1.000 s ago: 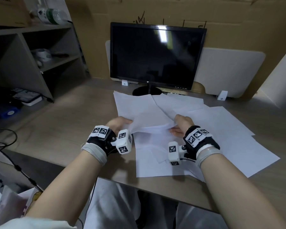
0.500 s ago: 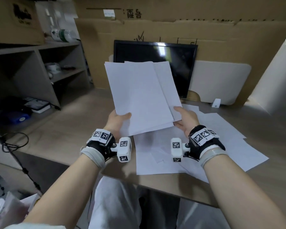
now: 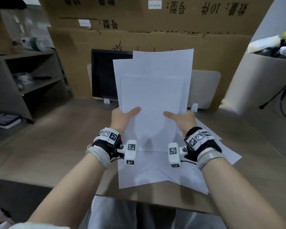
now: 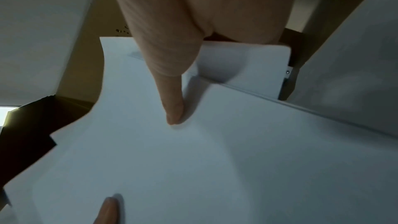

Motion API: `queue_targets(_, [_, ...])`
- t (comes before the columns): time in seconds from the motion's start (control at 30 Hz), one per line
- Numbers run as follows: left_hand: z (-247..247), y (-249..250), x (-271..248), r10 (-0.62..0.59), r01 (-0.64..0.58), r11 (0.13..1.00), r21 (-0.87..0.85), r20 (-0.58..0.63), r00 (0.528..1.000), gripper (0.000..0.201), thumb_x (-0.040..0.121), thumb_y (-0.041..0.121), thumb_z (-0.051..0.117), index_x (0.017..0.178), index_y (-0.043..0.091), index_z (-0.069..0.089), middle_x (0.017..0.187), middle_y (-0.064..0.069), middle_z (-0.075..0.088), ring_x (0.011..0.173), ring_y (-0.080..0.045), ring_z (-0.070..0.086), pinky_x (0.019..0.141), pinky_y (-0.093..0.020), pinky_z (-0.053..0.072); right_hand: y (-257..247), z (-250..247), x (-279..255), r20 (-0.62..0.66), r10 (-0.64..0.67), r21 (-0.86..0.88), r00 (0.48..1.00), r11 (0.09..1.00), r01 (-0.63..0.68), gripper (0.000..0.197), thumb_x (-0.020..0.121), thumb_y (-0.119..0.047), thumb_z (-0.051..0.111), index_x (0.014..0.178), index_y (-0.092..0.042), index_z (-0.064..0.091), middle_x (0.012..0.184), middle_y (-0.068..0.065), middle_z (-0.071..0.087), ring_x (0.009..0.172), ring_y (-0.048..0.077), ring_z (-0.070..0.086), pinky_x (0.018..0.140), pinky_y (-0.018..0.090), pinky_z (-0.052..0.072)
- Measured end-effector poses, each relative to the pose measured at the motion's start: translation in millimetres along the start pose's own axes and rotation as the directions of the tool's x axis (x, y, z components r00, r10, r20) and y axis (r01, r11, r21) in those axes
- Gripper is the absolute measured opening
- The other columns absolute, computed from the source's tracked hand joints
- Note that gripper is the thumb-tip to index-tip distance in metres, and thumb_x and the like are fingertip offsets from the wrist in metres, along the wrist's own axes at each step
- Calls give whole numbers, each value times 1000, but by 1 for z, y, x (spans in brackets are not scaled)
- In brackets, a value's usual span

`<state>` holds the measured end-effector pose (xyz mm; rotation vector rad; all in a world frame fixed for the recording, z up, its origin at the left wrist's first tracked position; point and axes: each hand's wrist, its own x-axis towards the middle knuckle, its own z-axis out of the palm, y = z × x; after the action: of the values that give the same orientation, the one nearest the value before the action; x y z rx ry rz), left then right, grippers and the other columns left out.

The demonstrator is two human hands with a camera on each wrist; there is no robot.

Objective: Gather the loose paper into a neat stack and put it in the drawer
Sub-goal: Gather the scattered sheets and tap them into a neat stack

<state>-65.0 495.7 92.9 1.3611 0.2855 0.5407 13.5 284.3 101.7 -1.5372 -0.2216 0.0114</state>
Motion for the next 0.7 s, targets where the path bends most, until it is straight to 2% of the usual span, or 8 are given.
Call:
queue_targets(0.13, [17,-6,2,35,-35,999,-26,27,999,26,82,13,85,104,18,73,88,10,79,77,-3,75,63,-15,56,2,-17,-1,-8,-6,15,1000,1000,6,22,71,-10,88,86,-12,72,83,-2,76,72,9,74,64,22,56])
queue_targets(0.2, [25,-9,1,30,-29,999,-43,33,999,27,81,13,85,105,16,73,89,8,79,78,-5,76,64,-17,57,3,-25,-1,-27,-26,5,999,1000,26,24,70,-13,90,86,-10,72,81,0,76,71,9,73,65,23,58])
queue_targets(0.3, [33,-8,0,19,-18,1000,-10,50,999,29,77,14,89,102,15,74,91,4,80,83,-10,77,69,-22,59,4,-30,-1,-42,-43,-7,998,999,42,44,63,-21,94,95,0,72,94,16,76,86,26,75,79,39,62])
queue_targets(0.33, [34,-6,0,23,-23,1000,-1,59,998,31,75,14,90,102,15,74,93,4,80,84,-10,77,69,-22,59,3,-31,-4,-43,-45,6,998,999,46,45,65,-19,93,100,-2,71,96,14,76,89,27,75,79,38,62])
queue_targets(0.4, [35,-6,-4,42,-43,999,12,67,997,40,73,14,92,108,13,73,98,3,80,87,-10,77,71,-22,59,2,-31,-8,-72,-65,48,995,997,68,46,70,-13,89,110,-10,65,99,3,76,88,16,75,74,29,61])
queue_targets(0.47, [37,-9,-7,62,-63,998,18,66,996,51,71,17,93,116,12,70,104,2,79,92,-11,76,75,-24,60,2,-29,-11,-141,-85,87,986,991,98,55,73,-19,88,118,-15,58,104,-4,73,90,6,72,76,24,58])
queue_targets(0.6, [42,-7,-10,108,-109,994,21,47,993,57,69,15,94,119,14,67,106,4,78,94,-7,75,73,-18,57,2,-24,-13,-196,-75,103,978,990,96,62,77,-40,82,128,-21,53,118,-11,67,107,6,65,93,29,52])
queue_targets(0.7, [41,-5,-9,142,-142,990,6,26,990,53,69,17,94,114,22,66,108,6,77,99,-8,74,81,-23,58,5,-24,-10,-157,-55,107,986,992,72,50,85,-44,74,128,-26,55,119,-18,66,111,1,62,105,34,47])
